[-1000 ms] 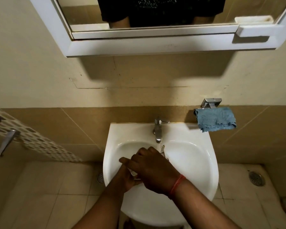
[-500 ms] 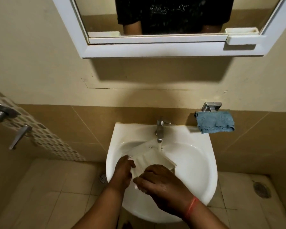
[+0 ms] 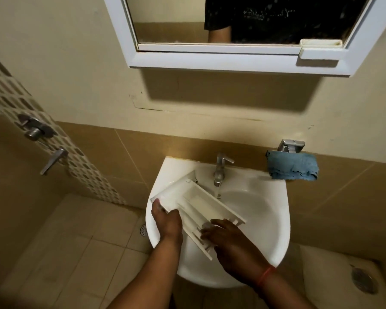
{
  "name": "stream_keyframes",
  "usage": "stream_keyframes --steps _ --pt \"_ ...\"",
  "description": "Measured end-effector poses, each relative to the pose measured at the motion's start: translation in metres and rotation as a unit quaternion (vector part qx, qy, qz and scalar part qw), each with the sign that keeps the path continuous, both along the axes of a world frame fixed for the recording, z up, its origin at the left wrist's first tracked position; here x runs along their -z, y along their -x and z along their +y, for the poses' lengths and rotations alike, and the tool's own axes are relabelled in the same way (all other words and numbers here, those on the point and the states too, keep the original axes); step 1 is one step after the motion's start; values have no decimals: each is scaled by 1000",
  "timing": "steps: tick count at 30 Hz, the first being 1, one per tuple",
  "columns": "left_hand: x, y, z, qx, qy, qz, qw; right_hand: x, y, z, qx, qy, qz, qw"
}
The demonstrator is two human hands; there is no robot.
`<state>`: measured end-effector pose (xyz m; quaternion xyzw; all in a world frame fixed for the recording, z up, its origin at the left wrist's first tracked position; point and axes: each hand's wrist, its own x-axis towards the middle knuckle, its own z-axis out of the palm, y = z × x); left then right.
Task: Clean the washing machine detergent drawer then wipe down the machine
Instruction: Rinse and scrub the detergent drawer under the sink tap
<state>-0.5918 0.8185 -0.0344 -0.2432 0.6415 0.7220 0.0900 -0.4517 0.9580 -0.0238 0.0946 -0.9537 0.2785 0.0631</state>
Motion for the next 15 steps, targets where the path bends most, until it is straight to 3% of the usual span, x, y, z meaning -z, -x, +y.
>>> stream_keyframes --steps 4,9,12,15 --pt "0 -4 -1 -36 -11 24 999 -5 -5 8 69 125 -69 987" --pt "-14 2 3 -71 -61 34 995 -2 -4 6 162 205 -122 958" --pt "-22 8 7 -67 -94 60 992 -12 7 4 246 363 -177 881" --pt "-24 8 4 -38 -109 88 989 -22 22 7 291 541 -192 765"
